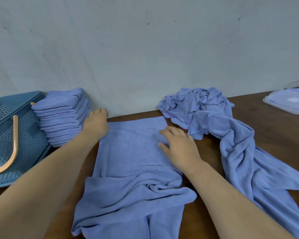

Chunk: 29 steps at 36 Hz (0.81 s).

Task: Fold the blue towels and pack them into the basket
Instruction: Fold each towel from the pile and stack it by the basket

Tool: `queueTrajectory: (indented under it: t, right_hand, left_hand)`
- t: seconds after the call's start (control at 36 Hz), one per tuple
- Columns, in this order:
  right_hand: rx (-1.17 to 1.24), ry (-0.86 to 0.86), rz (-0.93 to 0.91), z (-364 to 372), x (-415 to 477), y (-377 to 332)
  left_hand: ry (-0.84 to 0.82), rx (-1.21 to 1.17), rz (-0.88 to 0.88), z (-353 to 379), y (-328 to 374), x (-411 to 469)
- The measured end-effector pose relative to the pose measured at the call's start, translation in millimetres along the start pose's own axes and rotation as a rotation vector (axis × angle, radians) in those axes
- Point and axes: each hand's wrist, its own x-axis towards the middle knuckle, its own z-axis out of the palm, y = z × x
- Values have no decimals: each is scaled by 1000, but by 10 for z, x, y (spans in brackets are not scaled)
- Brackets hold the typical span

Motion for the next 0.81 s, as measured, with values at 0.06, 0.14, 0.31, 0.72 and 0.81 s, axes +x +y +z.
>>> queueTrajectory:
  t: [0.06, 0.14, 0.31, 0.72, 0.81]
  right_hand:
    - [-45, 95, 2, -93, -3, -56]
    - [-32, 75, 44, -170, -96, -124]
    - [-122, -119, 78, -74, -188, -158]
    - [32, 16, 13, 54, -1, 83]
    - [79, 77, -48, -14, -23, 49]
  left_hand:
    - [-16, -42, 68, 48, 106, -156]
    - [-297, -127, 129, 193, 121, -437]
    - [-489, -97, 55, 355, 33, -609]
    - [-110, -365, 63, 264, -3, -594]
    - [-61, -552, 108, 44, -46, -1058]
